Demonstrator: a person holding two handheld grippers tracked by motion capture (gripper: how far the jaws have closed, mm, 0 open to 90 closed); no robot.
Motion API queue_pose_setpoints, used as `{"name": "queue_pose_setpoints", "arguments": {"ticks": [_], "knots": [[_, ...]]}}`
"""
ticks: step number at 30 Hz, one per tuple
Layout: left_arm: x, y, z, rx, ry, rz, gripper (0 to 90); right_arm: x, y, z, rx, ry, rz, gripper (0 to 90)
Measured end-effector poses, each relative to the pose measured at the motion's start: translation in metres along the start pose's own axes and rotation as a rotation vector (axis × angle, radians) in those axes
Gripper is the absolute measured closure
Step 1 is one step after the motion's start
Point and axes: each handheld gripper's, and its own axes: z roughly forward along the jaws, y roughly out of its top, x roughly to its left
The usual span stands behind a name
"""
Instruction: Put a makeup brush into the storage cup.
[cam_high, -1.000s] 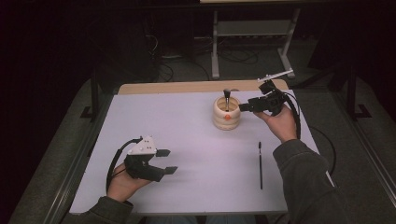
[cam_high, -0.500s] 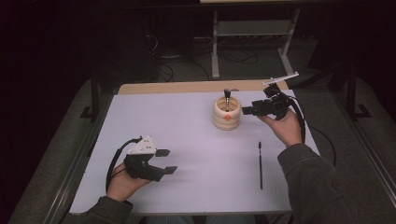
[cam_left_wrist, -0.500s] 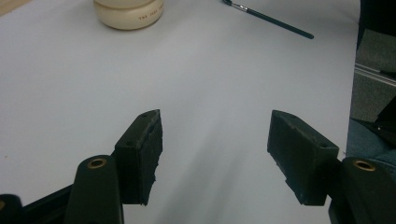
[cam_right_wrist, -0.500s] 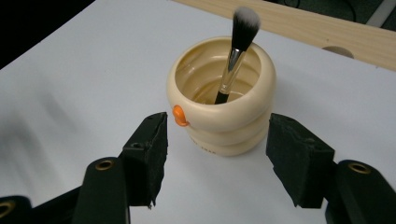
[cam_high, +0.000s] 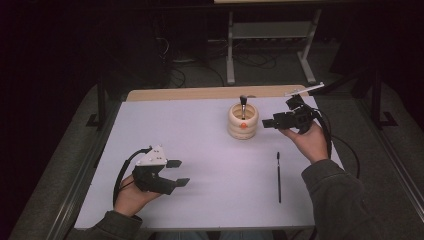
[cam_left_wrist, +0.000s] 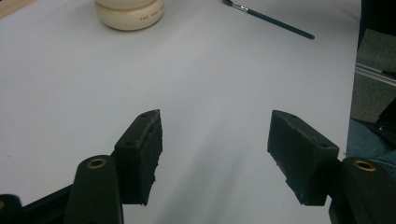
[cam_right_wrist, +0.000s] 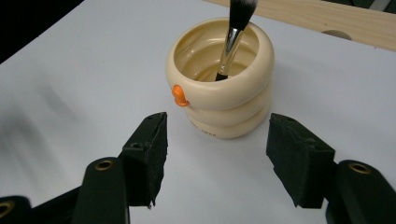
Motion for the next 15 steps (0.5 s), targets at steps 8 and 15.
{"name": "queue_pose_setpoints", "arguments": {"ticks": [8,15], "knots": [[-0.002,0.001,0.001,0.000,-0.001,-0.003,35.0,0.002,-0.008,-0.006,-0.004,0.000,0.005,38.1],[-0.002,0.001,0.001,0.004,0.002,0.001,35.0,0.004,-0.013,-0.011,0.000,-0.007,0.012,39.5]]}}
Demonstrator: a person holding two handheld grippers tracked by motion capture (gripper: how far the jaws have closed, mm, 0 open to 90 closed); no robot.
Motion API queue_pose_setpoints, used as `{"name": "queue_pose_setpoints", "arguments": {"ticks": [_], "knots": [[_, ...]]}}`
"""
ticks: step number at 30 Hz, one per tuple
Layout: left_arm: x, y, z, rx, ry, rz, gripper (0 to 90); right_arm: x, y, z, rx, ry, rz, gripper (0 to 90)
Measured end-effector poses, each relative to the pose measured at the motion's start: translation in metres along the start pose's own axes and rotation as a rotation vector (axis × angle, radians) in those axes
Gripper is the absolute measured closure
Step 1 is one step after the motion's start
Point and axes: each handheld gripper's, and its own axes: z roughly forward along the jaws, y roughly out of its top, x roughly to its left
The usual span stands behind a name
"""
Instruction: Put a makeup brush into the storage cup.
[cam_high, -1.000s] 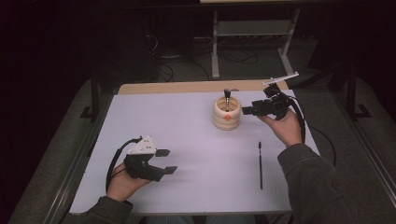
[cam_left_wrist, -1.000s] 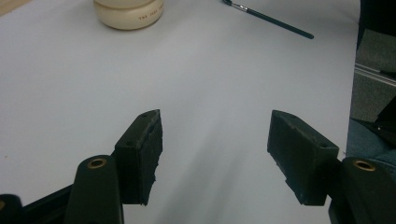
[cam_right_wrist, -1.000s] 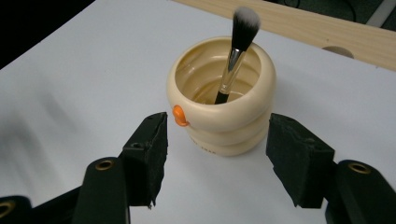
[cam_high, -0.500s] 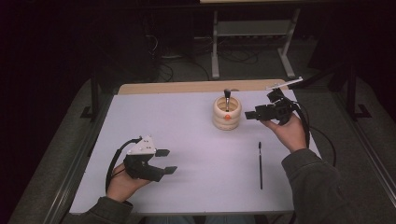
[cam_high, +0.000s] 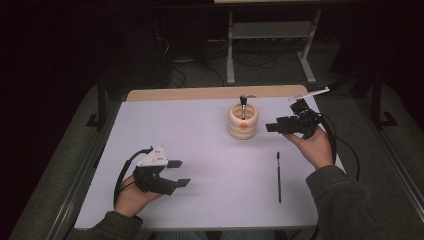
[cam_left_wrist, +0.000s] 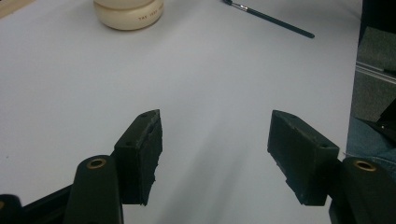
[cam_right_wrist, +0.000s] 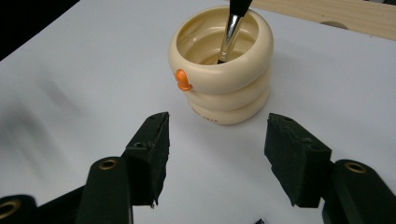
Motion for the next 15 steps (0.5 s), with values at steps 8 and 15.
{"name": "queue_pose_setpoints", "arguments": {"ticks": [8,15], "knots": [[-0.003,0.002,0.001,0.000,-0.001,0.002,35.0,0.005,-0.009,-0.006,0.010,-0.013,-0.012,40.2],[-0.002,0.001,0.001,-0.008,0.001,-0.001,35.0,0.007,-0.017,-0.007,0.024,-0.018,-0.003,40.8]]}}
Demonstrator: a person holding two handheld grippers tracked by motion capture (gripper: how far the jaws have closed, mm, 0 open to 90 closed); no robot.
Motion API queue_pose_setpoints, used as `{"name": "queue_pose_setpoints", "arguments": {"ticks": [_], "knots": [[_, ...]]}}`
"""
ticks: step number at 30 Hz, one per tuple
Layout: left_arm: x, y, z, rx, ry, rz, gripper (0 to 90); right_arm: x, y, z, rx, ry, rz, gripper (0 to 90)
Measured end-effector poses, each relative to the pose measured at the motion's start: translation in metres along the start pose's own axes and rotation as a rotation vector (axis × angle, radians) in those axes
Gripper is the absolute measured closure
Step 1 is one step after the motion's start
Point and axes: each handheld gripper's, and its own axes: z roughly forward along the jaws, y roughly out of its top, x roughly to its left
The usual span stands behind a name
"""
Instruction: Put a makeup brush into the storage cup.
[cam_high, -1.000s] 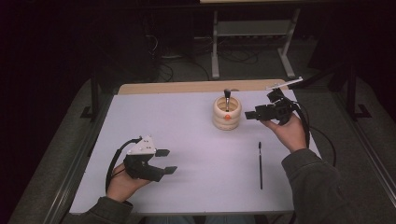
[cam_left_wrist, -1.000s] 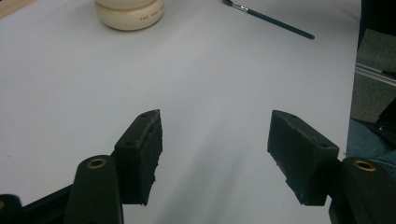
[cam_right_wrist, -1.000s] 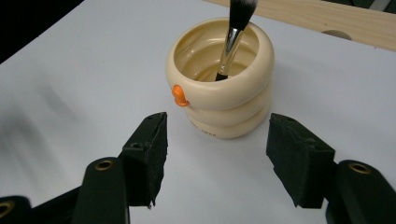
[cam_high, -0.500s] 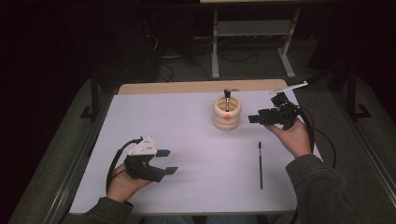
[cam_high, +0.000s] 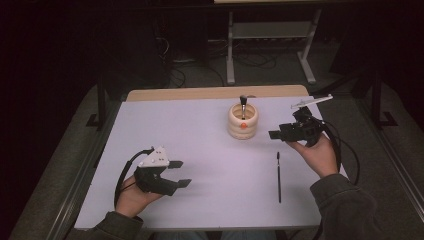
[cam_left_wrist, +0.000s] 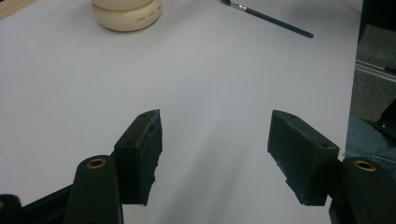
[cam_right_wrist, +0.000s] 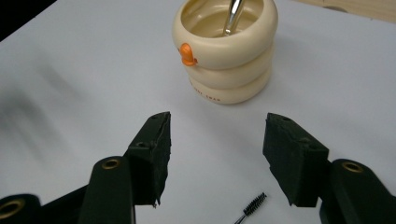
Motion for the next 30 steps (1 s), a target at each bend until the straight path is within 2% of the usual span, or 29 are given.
{"name": "queue_pose_setpoints", "arguments": {"ticks": [20,25,28,30], "knots": [[0.001,0.000,-0.001,0.006,0.002,0.002,34.9,0.004,-0.016,-0.001,0.022,-0.022,0.024,42.6],[0.001,0.000,0.000,0.006,0.001,0.001,34.9,0.003,-0.020,-0.001,0.024,-0.028,0.017,43.1],[0.001,0.000,0.000,0.007,0.000,0.000,34.9,0.004,-0.023,0.000,0.026,-0.025,0.030,43.4],[0.001,0.000,0.000,0.005,0.001,0.002,34.9,0.004,-0.024,0.000,0.027,-0.031,0.021,43.8]]}}
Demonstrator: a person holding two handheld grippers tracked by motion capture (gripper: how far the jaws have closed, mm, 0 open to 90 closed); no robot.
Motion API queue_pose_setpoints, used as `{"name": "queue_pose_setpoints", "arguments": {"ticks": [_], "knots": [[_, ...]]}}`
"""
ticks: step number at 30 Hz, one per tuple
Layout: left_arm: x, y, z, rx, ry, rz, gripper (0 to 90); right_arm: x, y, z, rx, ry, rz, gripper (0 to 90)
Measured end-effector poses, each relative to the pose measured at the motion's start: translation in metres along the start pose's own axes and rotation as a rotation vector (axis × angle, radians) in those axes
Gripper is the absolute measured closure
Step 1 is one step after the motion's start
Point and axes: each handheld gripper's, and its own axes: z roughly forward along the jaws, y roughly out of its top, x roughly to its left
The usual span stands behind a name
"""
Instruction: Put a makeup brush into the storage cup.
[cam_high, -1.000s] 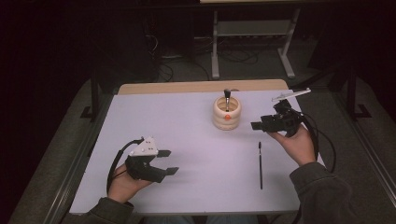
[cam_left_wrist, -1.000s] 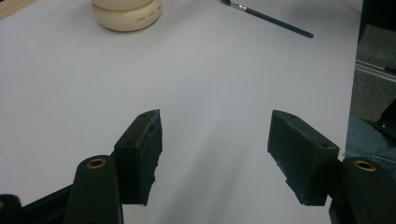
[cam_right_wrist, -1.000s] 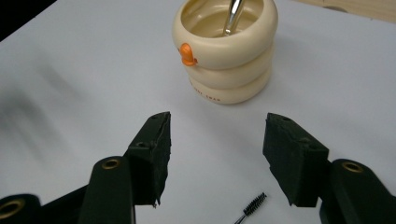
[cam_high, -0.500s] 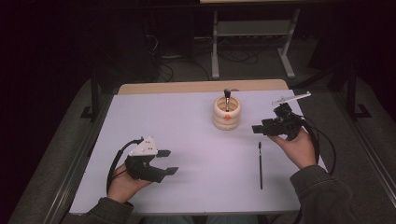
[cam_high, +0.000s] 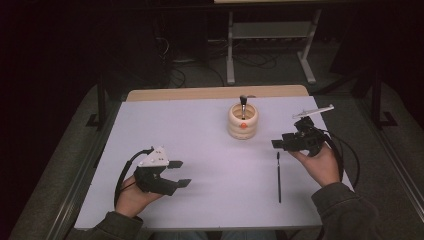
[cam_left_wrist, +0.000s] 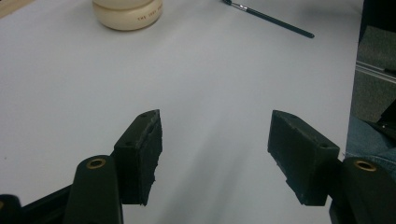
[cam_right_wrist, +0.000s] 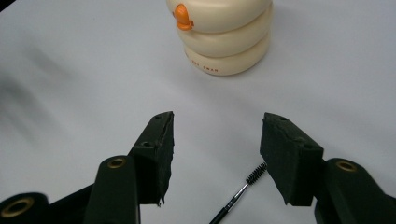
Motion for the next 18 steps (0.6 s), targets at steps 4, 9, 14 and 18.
{"name": "queue_pose_setpoints", "arguments": {"ticks": [4,9,14,18], "knots": [[0.000,0.000,0.000,-0.003,-0.001,-0.002,34.9,0.001,-0.002,0.001,0.005,-0.003,0.000,44.0],[0.000,0.000,-0.001,-0.006,0.001,0.002,34.9,0.001,-0.010,0.002,0.012,-0.004,0.005,44.5],[0.001,0.000,-0.001,-0.001,0.002,0.005,34.9,0.000,-0.016,0.003,0.018,-0.002,0.014,44.7],[0.000,0.000,-0.001,0.002,0.001,0.000,34.9,-0.001,-0.021,0.005,0.015,0.007,0.015,44.7]]}}
